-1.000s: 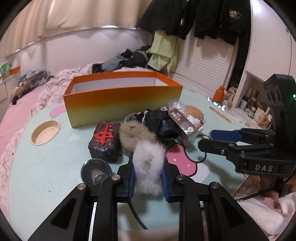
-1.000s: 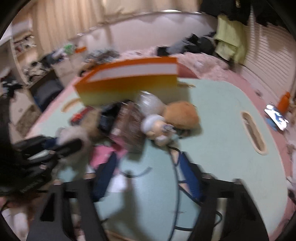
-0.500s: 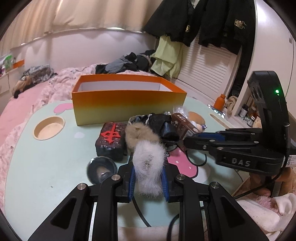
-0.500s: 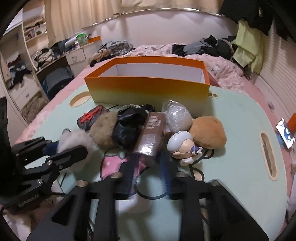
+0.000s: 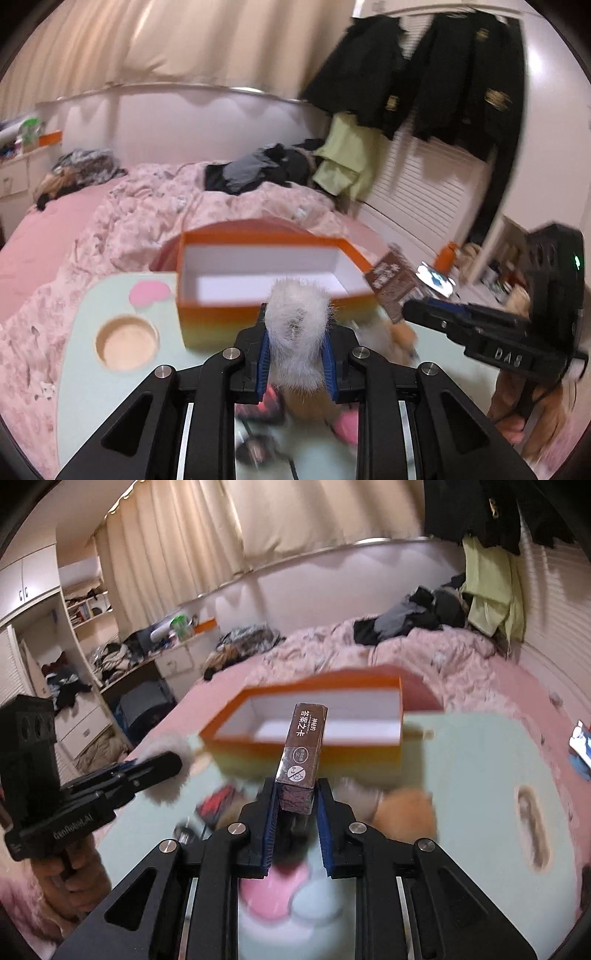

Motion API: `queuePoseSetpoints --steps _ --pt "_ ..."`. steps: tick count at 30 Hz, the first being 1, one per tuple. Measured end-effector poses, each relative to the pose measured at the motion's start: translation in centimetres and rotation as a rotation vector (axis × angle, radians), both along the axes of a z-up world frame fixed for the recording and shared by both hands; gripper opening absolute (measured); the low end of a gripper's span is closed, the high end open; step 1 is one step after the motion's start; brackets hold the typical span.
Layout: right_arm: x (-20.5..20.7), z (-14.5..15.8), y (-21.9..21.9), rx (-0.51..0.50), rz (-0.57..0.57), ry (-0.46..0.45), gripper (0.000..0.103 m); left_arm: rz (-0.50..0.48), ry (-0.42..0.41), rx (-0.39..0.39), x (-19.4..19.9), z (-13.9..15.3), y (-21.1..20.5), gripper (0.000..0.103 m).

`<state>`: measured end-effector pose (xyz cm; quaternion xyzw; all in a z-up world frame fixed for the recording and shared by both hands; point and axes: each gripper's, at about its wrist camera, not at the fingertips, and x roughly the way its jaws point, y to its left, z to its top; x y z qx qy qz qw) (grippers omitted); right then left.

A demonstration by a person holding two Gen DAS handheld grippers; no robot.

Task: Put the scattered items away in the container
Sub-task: 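Drop the white fluffy plush into the box with the left tool while the right drops the card deck in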

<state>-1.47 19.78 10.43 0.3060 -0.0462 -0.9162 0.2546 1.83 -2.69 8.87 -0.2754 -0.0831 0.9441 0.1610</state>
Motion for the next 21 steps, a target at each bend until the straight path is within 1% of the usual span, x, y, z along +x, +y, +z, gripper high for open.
queuePoseSetpoints --steps 2,4,5,6,8,9,10,11,14,17,18,19,21 --pt "-2.2 0.4 -0.5 0.000 -0.026 -0.008 0.021 0.004 -0.046 0.058 -2.7 0.1 -0.6 0.022" --pt "-4.3 0.4 -0.8 -0.010 -0.056 -0.026 0.021 -0.015 -0.105 0.136 -5.3 -0.5 -1.0 0.022" --pt "-5.2 0.3 -0.9 -0.002 -0.079 -0.028 0.021 -0.012 -0.117 0.156 -6.1 -0.9 -1.0 0.022" --pt "-6.1 0.1 -1.0 0.008 -0.103 -0.030 0.021 0.008 -0.124 0.165 -7.0 -1.4 -1.1 0.022" --pt "-7.2 -0.4 -1.0 0.017 -0.142 -0.033 0.021 0.041 -0.141 0.150 -8.4 -2.7 -0.8 0.022" --pt "-7.6 -0.8 -1.0 0.011 -0.154 -0.039 0.021 0.062 -0.156 0.138 -9.0 -3.4 -0.8 0.022" --pt "-7.9 -1.1 -0.9 0.003 -0.158 -0.047 0.021 0.069 -0.171 0.140 -9.4 -4.1 -0.9 0.022" --pt "-8.0 -1.3 -0.8 -0.003 -0.155 -0.053 0.021 0.067 -0.169 0.151 -9.4 -4.6 -1.0 0.022" --pt "-7.7 -2.0 -1.1 0.019 -0.150 -0.031 0.022 0.074 -0.138 0.143 -8.8 -4.9 -1.2 0.022" --pt "-7.3 -2.4 -1.4 0.058 -0.159 0.001 0.022 0.071 -0.138 0.175 -8.7 -4.8 -1.6 0.023" --pt "-7.2 -2.5 -1.5 0.067 -0.162 0.007 0.022 0.070 -0.139 0.188 -8.7 -4.8 -1.7 0.029" --pt "-7.1 -2.5 -1.5 0.068 -0.159 0.008 0.023 0.064 -0.136 0.204 -8.7 -4.7 -1.9 0.038" --pt "-7.1 -2.4 -1.4 0.057 -0.147 0.007 0.026 0.063 -0.121 0.224 -8.4 -4.5 -2.2 0.049"
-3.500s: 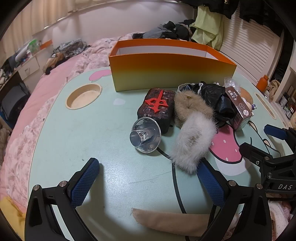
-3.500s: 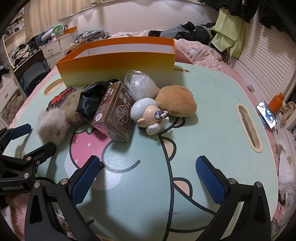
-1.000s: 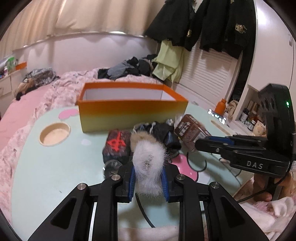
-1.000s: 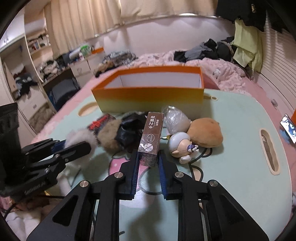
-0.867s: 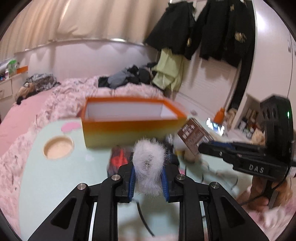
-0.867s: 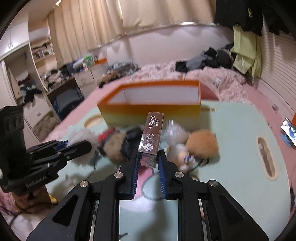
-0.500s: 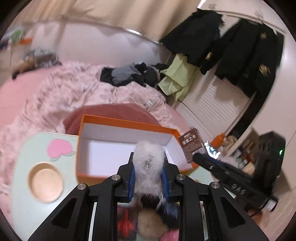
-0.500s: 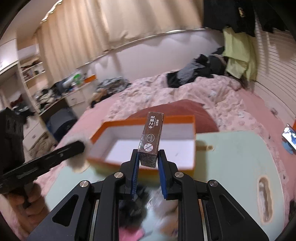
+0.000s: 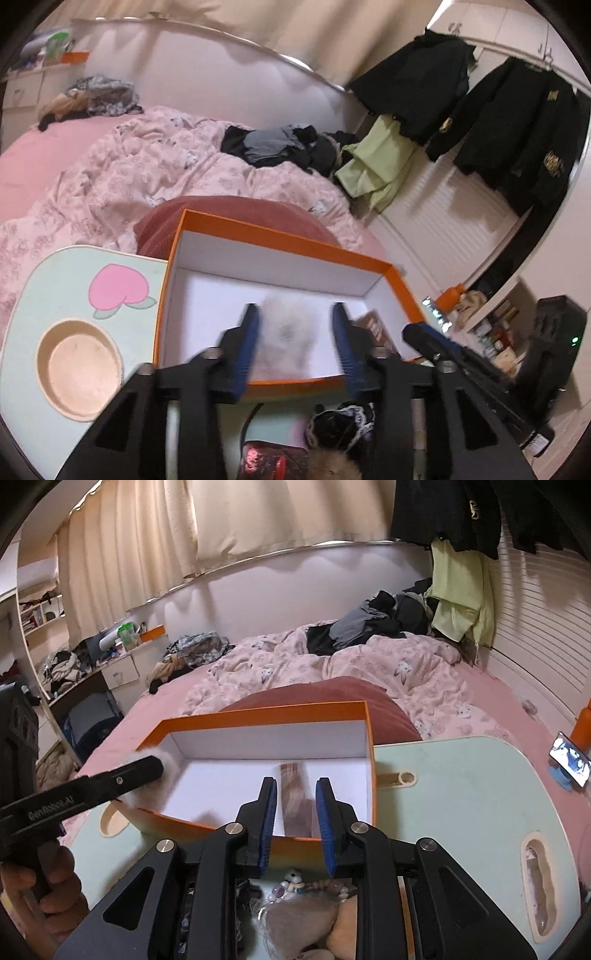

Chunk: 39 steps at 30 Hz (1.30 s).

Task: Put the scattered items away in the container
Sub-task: 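Drop the white fluffy plush into the box with the left tool while the right drops the card deck in, then grasp the clear glass cup with the left tool while the right grasps the white figurine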

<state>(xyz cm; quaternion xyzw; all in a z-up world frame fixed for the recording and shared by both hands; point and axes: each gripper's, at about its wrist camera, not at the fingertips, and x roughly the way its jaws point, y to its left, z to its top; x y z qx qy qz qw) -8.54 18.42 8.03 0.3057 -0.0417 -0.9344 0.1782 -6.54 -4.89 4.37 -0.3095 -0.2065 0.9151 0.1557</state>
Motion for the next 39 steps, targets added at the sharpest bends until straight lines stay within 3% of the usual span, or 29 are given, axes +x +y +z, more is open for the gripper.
queuePoseSetpoints --steps 5,7,12,16,19,24,27,34,39 --pt "1.6 1.3 1.4 -0.063 -0.018 0.039 0.026 0.033 0.041 0.004 1.5 1.5 -1.4 0.057" --pt "2.7 2.3 2.2 -0.082 -0.032 0.056 0.027 0.040 0.047 -0.019 2.7 2.3 -2.0 0.074" --pt "6.0 3.4 4.7 -0.088 -0.059 0.067 0.042 0.026 0.001 -0.170 5.9 2.5 -2.6 0.080" --pt "7.9 2.1 5.8 -0.058 -0.080 0.010 0.042 -0.012 -0.082 -0.247 8.6 0.3 -2.6 0.081" --pt "8.6 0.3 5.4 -0.059 -0.051 -0.069 0.042 0.035 -0.082 -0.286 10.7 -1.0 -2.3 0.081" --pt "9.3 -1.7 3.6 -0.007 0.003 -0.106 0.042 0.030 -0.054 -0.295 12.6 -1.8 -0.7 0.081" --pt "9.1 -2.4 3.2 0.009 0.004 -0.119 0.042 0.035 -0.022 -0.378 13.1 -1.9 0.6 0.081" --pt "8.3 -3.5 2.3 0.064 0.010 -0.180 0.042 0.029 -0.087 -0.423 12.8 -3.8 2.1 0.080" --pt "8.0 -3.9 2.1 0.065 0.019 -0.194 0.042 0.042 -0.104 -0.445 13.0 -4.2 2.3 0.067"
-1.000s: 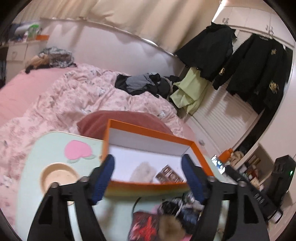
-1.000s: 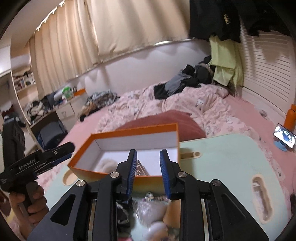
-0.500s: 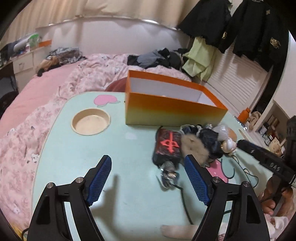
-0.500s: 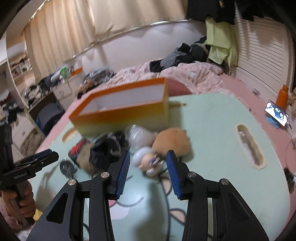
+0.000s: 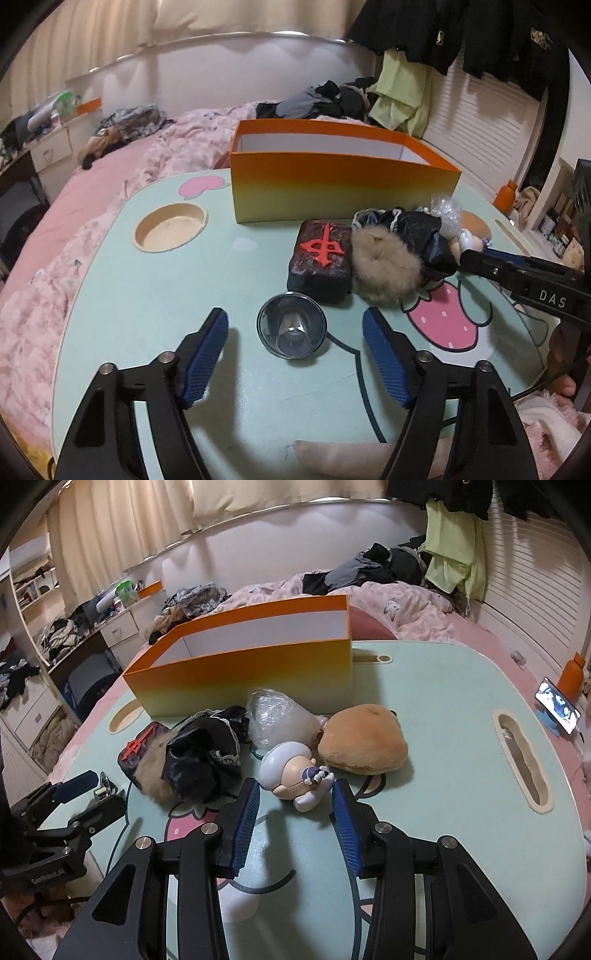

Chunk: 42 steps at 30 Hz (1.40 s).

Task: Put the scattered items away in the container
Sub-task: 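Grasp the clear glass cup with the left tool while the right grasps the white figurine, then lower the glass cup into the box with the left tool while the right drops the figurine in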

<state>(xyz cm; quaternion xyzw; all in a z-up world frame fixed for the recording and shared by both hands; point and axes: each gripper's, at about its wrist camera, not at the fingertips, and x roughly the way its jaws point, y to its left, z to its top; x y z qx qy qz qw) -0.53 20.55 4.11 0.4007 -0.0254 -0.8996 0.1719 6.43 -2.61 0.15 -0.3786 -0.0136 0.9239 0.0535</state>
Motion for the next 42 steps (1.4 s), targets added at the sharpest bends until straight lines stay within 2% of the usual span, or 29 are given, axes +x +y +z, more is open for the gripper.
queuePoseSetpoints --steps 2,5,7,8,9,15,16,17,18,26,33,35,42 --pt "-0.2 -0.3 0.1 -0.017 0.004 -0.016 0.044 0.000 -0.006 -0.006 0.0 -0.2 0.1 0.064" --pt "-0.1 -0.1 -0.2 -0.010 0.012 -0.014 0.051 0.002 0.005 -0.017 0.3 -0.2 0.3 0.052" --pt "-0.1 0.0 -0.6 0.013 0.017 -0.013 0.058 -0.001 0.010 -0.013 0.4 -0.2 0.3 0.035" --pt "-0.1 0.0 -0.8 0.028 0.015 -0.013 0.064 -0.006 0.011 -0.010 0.4 -0.2 0.3 0.035" --pt "-0.1 0.1 -1.0 0.039 0.015 -0.014 0.064 -0.013 0.011 -0.008 0.4 -0.2 0.4 0.035" --pt "-0.4 0.3 -1.2 0.053 0.001 -0.003 0.064 -0.032 0.015 -0.005 0.6 -0.2 0.8 0.035" --pt "-0.3 0.3 -1.1 0.046 0.001 0.003 0.063 -0.033 0.015 -0.003 0.6 -0.2 0.7 0.035" --pt "-0.3 0.3 -1.0 0.037 0.004 0.006 0.051 -0.032 0.015 0.000 0.6 -0.2 0.7 0.035" --pt "-0.3 0.3 -0.9 0.030 0.006 0.007 0.045 -0.032 0.014 0.003 0.6 -0.2 0.7 0.035" --pt "1.6 0.9 -0.2 -0.048 0.042 0.058 0.044 -0.033 0.019 0.014 0.6 0.2 0.5 0.035" --pt "4.2 4.1 0.3 -0.088 0.041 0.225 0.044 -0.021 0.073 0.048 0.4 2.6 0.1 0.035" --pt "4.5 5.2 -0.1 -0.091 0.056 0.264 0.044 -0.013 0.116 0.051 0.1 4.0 0.0 0.035" --pt "1.0 8.6 -0.9 -0.153 0.078 0.275 0.044 0.006 0.216 0.098 -3.7 8.9 -0.6 0.035"
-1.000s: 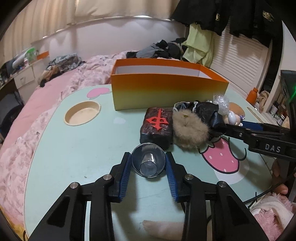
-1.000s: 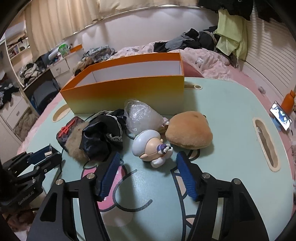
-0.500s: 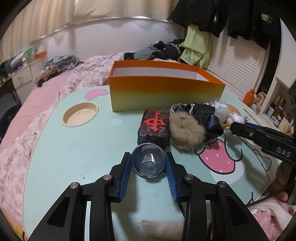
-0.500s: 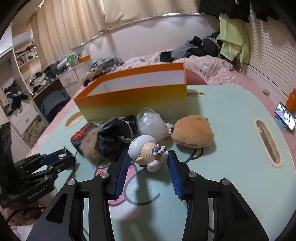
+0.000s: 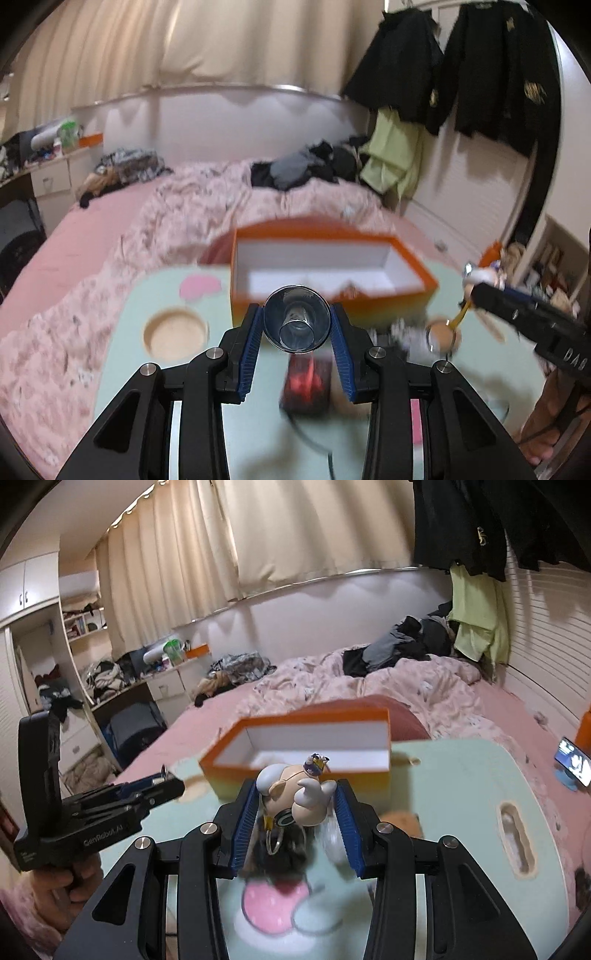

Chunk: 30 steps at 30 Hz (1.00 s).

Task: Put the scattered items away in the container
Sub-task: 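Lower the glass cup into the box with the left tool while the right drops the figurine in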

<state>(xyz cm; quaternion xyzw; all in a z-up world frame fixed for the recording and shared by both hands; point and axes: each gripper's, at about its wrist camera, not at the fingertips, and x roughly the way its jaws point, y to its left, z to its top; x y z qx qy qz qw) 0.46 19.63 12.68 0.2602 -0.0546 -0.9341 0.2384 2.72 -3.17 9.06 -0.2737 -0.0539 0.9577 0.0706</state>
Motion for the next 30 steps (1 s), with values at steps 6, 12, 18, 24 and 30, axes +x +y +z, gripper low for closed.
queuePoseSetpoints --steps 6,12,18,24,30 --pt "-5.2 1.4 -1.6 0.024 -0.045 0.000 0.044 -0.004 -0.086 0.002 -5.9 0.9 0.9 0.035" --pt "-9.4 -0.6 -2.1 0.025 -0.097 -0.087 0.044 0.029 -0.111 0.016 -9.3 -0.4 2.0 0.035" --pt "-10.3 -3.3 -1.8 0.024 -0.102 -0.171 0.044 0.019 -0.175 0.025 -10.5 -2.5 2.4 0.035" --pt "-10.6 -4.3 -1.2 -0.009 -0.100 -0.227 0.044 0.035 -0.216 0.022 -11.0 -3.9 2.4 0.038" --pt "-10.3 -3.9 -0.3 -0.060 -0.109 -0.249 0.044 0.057 -0.213 0.070 -10.6 -3.8 1.6 0.077"
